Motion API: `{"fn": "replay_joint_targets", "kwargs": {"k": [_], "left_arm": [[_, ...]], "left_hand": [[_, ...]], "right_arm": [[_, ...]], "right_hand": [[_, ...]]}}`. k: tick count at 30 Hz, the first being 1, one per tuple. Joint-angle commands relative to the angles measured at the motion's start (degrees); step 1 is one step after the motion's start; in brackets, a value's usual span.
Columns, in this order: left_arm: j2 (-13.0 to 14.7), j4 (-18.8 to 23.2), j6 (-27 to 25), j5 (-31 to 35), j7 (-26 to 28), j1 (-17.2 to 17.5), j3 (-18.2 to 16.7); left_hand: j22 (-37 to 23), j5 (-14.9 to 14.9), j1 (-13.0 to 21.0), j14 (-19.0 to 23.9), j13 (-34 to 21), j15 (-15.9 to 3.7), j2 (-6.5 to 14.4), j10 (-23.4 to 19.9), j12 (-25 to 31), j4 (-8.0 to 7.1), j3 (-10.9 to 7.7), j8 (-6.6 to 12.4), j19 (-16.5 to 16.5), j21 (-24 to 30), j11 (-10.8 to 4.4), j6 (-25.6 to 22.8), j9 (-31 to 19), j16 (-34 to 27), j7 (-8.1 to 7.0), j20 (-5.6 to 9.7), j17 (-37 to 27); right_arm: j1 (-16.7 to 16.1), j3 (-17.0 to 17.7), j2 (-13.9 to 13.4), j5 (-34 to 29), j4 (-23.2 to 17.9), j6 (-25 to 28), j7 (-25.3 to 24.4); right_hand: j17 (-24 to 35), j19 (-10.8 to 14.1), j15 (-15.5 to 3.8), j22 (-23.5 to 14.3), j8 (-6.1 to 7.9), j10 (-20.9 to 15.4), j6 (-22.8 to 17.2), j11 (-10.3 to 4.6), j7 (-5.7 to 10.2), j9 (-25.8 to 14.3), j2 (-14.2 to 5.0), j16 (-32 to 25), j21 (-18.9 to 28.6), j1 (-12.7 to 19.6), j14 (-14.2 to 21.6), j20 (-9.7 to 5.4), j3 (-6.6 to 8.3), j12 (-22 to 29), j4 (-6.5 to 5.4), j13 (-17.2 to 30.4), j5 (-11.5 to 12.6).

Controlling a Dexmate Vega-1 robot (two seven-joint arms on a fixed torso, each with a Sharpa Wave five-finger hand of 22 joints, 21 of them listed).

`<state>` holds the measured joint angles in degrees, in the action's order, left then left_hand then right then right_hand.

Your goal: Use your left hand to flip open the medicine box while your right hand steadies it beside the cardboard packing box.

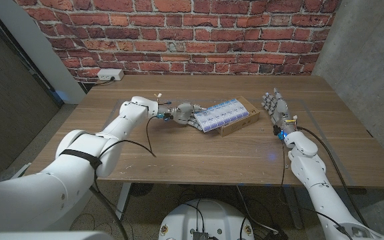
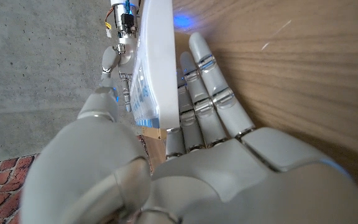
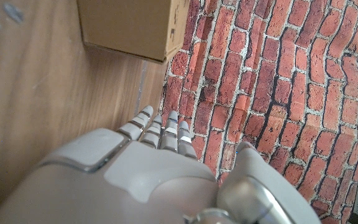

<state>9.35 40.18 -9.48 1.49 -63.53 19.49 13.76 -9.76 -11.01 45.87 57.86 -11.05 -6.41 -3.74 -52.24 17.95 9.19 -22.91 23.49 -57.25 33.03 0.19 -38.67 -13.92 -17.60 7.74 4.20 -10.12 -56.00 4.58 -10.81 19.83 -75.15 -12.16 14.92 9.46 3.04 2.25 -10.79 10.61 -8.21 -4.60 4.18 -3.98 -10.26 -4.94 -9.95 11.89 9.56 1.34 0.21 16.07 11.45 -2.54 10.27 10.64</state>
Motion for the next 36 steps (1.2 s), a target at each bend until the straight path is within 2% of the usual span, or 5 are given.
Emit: {"fn": "replay_joint_targets", "kwargs": {"k": [1,5,13,27,36], "left_arm": [[-0.66,10.79,-5.61,-0.63,8.3,6.42,-3.85],[-0.59,15.48,-8.49,-2.05,12.51,9.14,-4.84],[0.13,18.63,-9.93,-4.21,16.46,10.97,-4.48],[2.99,26.83,-9.26,-5.87,19.89,13.94,-1.94],[4.27,28.36,-3.67,-9.35,20.36,15.28,-1.83]], "left_hand": [[-0.29,0.56,4.39,6.7,-0.13,-2.87,1.81,-5.37,0.27,-0.11,-2.84,1.84,-2.51,-0.04,-2.74,-6.86,-0.87,0.19,-0.65,1.31,0.06],[-0.51,0.54,7.34,11.62,-0.26,-4.78,3.46,-10.76,0.69,-0.26,-5.45,3.78,-3.37,0.08,-5.22,-11.51,-1.97,0.43,-2.59,2.34,0.05],[-0.96,-0.06,13.01,16.58,-1.65,-5.86,6.95,-16.46,1.65,0.17,-9.99,6.29,-3.23,0.7,-6.46,-16.09,-3.98,-0.39,-3.45,3.2,-1.49],[-1.16,0.31,14.23,17.81,-3.12,-5.83,8.03,-17.08,2.08,-0.3,-10.97,6.53,-2.68,1.21,-7.0,-15.45,-5.19,-1.04,-2.61,3.83,-2.49],[-1.25,0.6,14.35,17.23,-4.05,-5.8,8.04,-16.32,1.97,-0.6,-11.12,6.58,-1.62,1.29,-7.01,-14.75,-6.01,-0.82,-2.7,4.21,-2.88]], "right_arm": [[0.82,-0.05,0.05,-0.01,1.3,-0.06,0.02],[1.03,-0.16,0.07,-0.07,1.52,0.06,-0.04],[1.4,-0.39,0.22,-0.23,1.88,0.12,-0.24],[1.25,-0.79,-0.08,-1.32,0.82,0.22,-1.14],[0.18,-1.51,-1.3,-4.26,-2.99,1.84,-3.64]], "right_hand": [[0.28,0.38,0.19,-0.18,0.19,-0.35,-0.49,0.08,-0.05,-0.15,0.06,-0.26,0.18,0.74,0.18,0.37,-0.01,0.37,0.31,0.16,-0.03],[0.28,0.37,0.18,-0.18,0.21,-0.36,-0.56,0.08,-0.02,-0.15,0.02,-0.24,0.18,0.74,0.14,0.34,-0.02,0.37,0.33,0.16,-0.03],[0.28,0.36,0.13,-0.18,0.19,-0.31,-0.52,-0.02,-0.07,-0.15,-0.05,-0.24,0.17,0.75,0.12,0.29,-0.06,0.35,0.38,0.16,-0.03],[0.27,0.37,0.14,-0.18,0.2,-0.44,-0.56,0.02,-0.03,-0.16,-0.2,-0.26,0.17,0.88,0.21,0.27,-0.06,0.4,0.55,0.16,-0.01],[0.41,2.48,2.83,-0.2,1.88,-5.99,-6.67,0.66,0.07,-0.33,0.59,-1.49,0.76,3.89,6.32,2.33,0.35,2.28,3.52,0.36,-0.19]]}}
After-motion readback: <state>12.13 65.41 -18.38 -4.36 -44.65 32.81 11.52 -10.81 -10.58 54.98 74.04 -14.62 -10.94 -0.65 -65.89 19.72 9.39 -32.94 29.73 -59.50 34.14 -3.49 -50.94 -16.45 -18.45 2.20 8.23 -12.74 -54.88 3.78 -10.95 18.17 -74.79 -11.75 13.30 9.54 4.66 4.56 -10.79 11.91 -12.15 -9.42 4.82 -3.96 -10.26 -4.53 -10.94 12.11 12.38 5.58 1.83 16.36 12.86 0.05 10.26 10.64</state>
